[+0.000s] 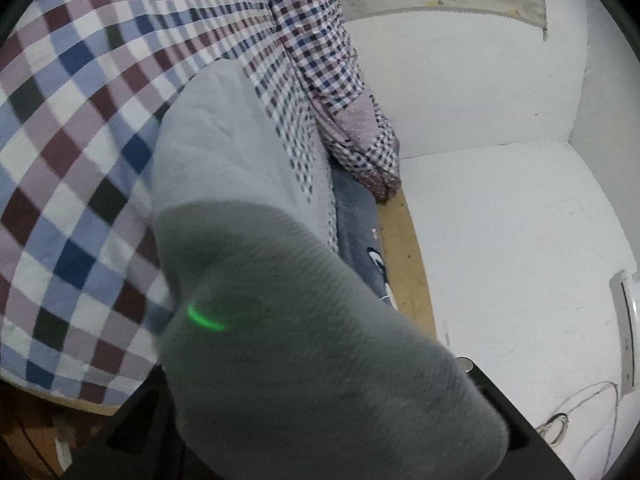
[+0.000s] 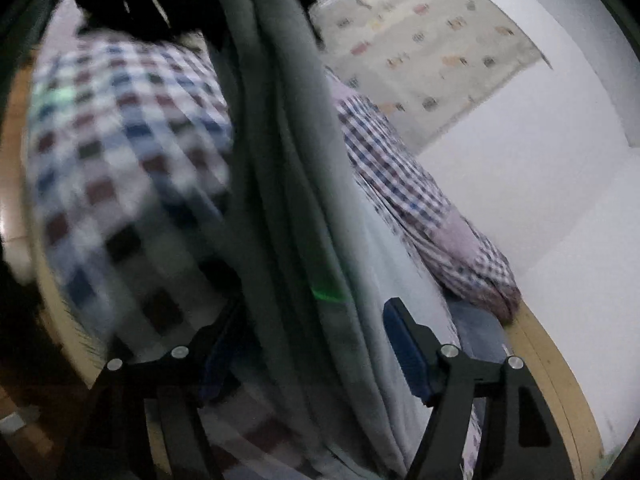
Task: Fold clothes
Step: 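Lift the folded sweatpants with both tools off the duvet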
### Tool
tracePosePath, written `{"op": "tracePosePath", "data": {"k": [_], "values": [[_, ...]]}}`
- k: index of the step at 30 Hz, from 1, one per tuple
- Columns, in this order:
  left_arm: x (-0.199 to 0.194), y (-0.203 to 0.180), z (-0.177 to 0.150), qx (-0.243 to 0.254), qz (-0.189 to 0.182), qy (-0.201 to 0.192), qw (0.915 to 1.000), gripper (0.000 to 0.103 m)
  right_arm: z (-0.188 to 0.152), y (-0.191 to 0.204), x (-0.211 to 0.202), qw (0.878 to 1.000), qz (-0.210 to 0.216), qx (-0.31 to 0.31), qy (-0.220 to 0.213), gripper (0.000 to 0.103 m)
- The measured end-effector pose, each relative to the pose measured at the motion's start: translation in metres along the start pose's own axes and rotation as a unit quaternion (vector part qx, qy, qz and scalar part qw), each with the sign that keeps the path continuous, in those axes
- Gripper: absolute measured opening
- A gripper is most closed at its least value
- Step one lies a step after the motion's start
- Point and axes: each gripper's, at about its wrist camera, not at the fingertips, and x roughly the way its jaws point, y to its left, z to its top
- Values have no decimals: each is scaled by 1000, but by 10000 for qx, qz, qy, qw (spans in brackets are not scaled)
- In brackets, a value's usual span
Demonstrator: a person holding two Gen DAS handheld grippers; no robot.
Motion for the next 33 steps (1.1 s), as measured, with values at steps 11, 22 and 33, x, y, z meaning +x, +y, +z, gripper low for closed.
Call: {"op": "tracePosePath", "data": {"k": [11,22,33], "values": [[6,-7,14,-182,-129,88,9997,26,-19,-31,26,9996,-117,55,238,63],[-1,-25,24,397,47,-26,9992,22,-4,-95,6,9977,490,351,325,40],[-73,-62,70,776,101,-466,9958,21,109,-135,-52,9963,789,21,-349,33]]}}
